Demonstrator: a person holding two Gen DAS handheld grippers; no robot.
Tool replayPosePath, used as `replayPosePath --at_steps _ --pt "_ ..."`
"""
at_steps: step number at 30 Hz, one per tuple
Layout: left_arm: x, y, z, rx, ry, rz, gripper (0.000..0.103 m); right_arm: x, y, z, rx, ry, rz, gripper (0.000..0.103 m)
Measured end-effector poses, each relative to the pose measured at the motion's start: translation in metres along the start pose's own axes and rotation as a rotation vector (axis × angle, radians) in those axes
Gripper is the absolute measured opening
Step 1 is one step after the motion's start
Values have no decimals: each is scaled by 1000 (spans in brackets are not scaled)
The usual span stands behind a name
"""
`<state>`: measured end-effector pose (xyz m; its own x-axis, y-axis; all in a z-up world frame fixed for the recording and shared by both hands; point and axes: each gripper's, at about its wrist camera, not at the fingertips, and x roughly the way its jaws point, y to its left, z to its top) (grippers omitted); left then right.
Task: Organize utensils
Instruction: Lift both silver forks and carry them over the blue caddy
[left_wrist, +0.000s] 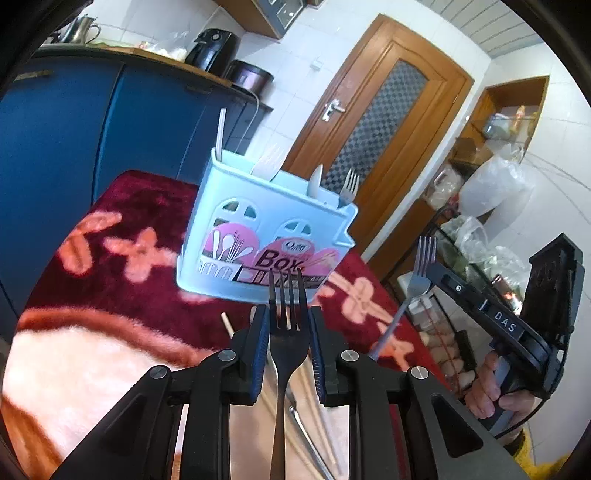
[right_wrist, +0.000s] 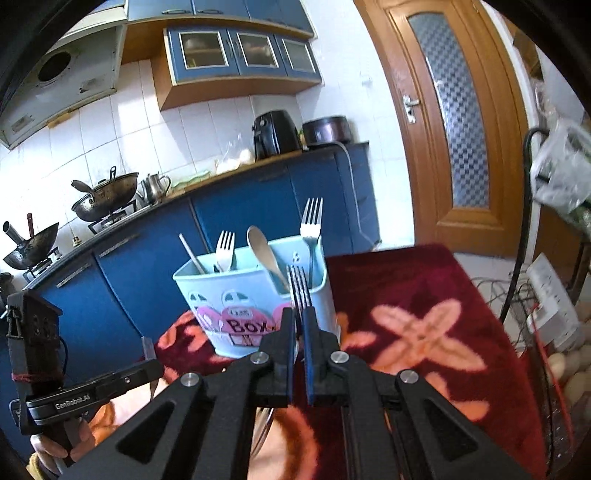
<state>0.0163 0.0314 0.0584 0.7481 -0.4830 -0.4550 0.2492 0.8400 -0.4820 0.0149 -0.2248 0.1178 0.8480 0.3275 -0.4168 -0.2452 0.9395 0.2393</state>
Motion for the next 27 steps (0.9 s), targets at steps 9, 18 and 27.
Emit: replayPosePath --at_steps 9,18,27 --pt "-13 -9 18 27 -56 -26 1 -7 3 21 -26 -57 -23 6" --pt "-21 -23 49 83 -117 -10 0 -13 14 46 -104 -117 -53 5" --pt "-35 -47 104 162 -208 22 0 -8 13 80 -134 -153 -99 5"
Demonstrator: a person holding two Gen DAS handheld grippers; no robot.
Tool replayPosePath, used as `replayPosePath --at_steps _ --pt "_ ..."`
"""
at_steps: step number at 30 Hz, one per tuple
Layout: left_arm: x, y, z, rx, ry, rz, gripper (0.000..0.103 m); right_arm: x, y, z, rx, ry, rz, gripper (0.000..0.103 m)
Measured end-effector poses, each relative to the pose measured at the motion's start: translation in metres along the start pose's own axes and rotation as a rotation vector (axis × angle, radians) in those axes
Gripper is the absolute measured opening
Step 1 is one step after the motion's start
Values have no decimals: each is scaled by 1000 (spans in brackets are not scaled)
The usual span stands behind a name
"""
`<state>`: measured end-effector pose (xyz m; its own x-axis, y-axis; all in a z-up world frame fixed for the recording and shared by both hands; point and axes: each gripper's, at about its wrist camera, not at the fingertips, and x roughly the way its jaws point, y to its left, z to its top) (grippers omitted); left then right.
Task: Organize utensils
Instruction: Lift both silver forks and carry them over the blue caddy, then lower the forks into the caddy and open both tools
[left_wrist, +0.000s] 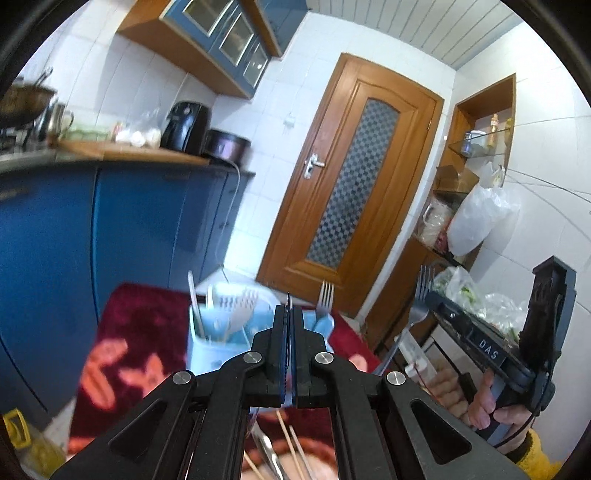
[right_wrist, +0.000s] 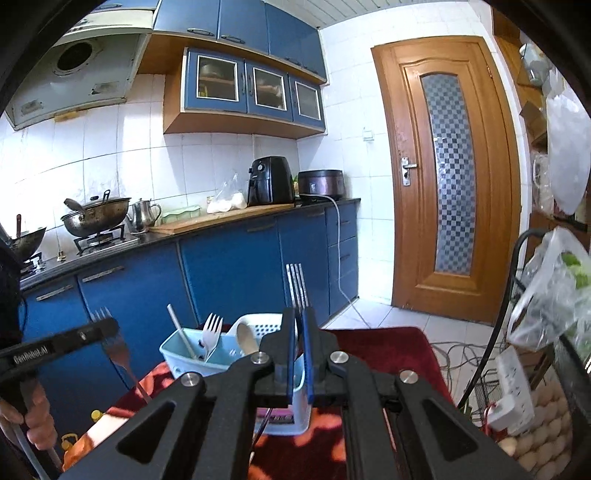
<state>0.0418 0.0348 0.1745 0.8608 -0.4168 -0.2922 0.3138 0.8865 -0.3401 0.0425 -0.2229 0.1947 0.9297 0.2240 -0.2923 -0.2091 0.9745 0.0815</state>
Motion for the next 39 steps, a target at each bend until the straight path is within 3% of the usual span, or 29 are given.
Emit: replayPosePath --at_steps 10,16,23,39 --pt "5 -12 71 61 -105 41 0 27 -2 38 -43 -34 -66 5" --pt "27 -9 85 75 -104 78 0 48 0 47 -59 -52 -101 5" --pt "61 5 68 76 -64 127 0 77 11 31 -110 -43 -120 5" --pt "105 48 5 -6 78 83 0 109 12 -26 -31 98 -65 7"
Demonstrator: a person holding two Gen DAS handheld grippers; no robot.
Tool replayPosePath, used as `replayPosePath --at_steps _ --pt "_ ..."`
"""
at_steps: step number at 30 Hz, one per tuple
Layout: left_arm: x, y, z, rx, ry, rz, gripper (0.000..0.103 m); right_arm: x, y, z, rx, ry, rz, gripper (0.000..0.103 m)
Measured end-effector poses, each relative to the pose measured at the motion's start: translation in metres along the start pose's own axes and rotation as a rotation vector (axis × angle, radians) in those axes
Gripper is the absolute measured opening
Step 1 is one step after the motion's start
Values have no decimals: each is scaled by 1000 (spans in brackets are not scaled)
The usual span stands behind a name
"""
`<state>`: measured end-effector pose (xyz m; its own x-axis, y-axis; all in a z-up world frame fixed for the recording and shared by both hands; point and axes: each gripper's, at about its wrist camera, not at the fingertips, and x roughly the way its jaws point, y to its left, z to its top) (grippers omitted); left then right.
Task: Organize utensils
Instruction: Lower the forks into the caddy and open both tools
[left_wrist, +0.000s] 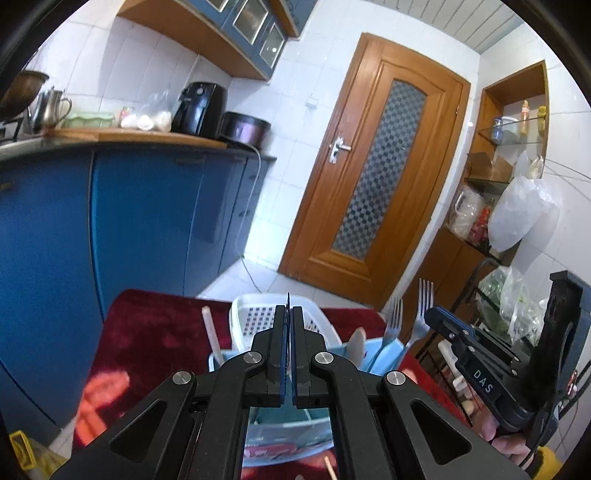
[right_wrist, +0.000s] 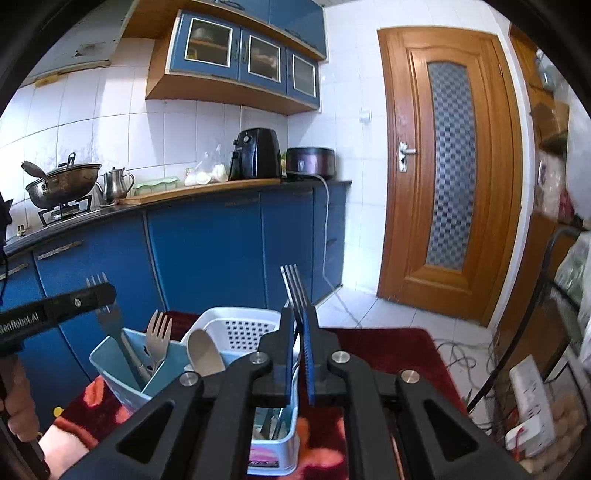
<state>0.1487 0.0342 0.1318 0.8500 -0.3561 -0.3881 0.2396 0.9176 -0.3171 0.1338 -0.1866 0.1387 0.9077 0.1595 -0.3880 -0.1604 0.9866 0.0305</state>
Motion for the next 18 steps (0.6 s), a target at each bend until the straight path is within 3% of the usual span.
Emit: replayPosePath --at_steps 11,16,18 --pt "5 -1 -13 23 43 12 3 -1 3 -6 64 23 57 9" --pt "-2 -7 -10 33 46 8 17 -8 0 -1 102 16 102 16" --pt "-7 -12 -10 41 42 1 29 -13 -1 1 116 8 119 19"
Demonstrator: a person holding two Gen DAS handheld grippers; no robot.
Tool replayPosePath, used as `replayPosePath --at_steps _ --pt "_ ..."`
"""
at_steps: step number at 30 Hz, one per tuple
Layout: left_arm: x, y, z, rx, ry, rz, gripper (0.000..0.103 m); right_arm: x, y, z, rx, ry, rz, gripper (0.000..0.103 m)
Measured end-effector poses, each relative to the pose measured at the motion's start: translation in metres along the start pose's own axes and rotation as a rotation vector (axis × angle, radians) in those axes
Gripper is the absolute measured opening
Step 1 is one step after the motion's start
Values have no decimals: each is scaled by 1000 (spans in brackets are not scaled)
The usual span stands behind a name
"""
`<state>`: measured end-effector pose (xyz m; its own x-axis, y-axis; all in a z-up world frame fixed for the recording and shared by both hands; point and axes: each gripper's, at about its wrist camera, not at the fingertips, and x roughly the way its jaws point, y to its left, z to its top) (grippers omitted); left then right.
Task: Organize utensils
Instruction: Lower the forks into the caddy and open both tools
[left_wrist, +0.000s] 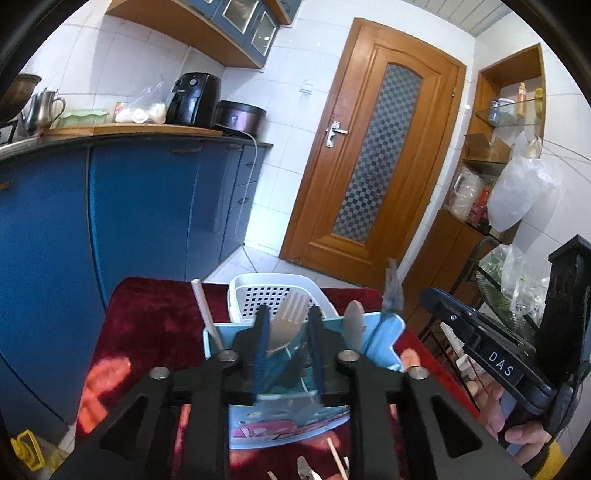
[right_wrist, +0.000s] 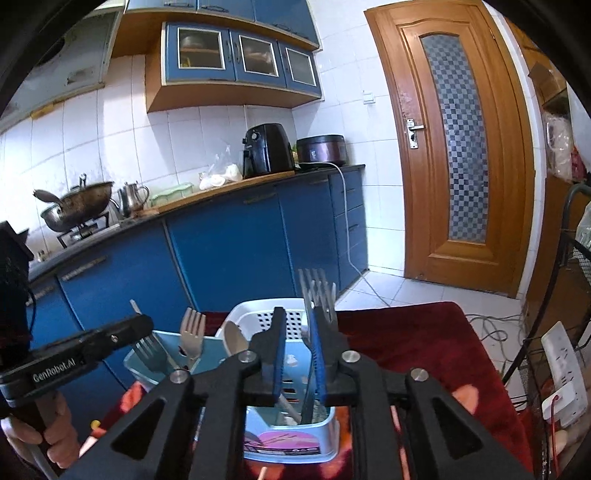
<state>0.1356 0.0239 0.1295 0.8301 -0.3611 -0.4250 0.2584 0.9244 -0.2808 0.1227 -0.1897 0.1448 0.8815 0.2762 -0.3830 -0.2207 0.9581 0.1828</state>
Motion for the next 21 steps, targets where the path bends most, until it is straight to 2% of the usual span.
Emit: replayPosePath --at_steps 2,11,21 --pt "-6 -4 1 9 -7 -5 33 -7 0 2 13 -7 17 21" --pt "-30 -20 1 36 -16 -4 33 -35 8 6 19 -27 56 24" --pt "-56 -31 -9 49 1 2 34 -65 13 -3 28 6 79 24"
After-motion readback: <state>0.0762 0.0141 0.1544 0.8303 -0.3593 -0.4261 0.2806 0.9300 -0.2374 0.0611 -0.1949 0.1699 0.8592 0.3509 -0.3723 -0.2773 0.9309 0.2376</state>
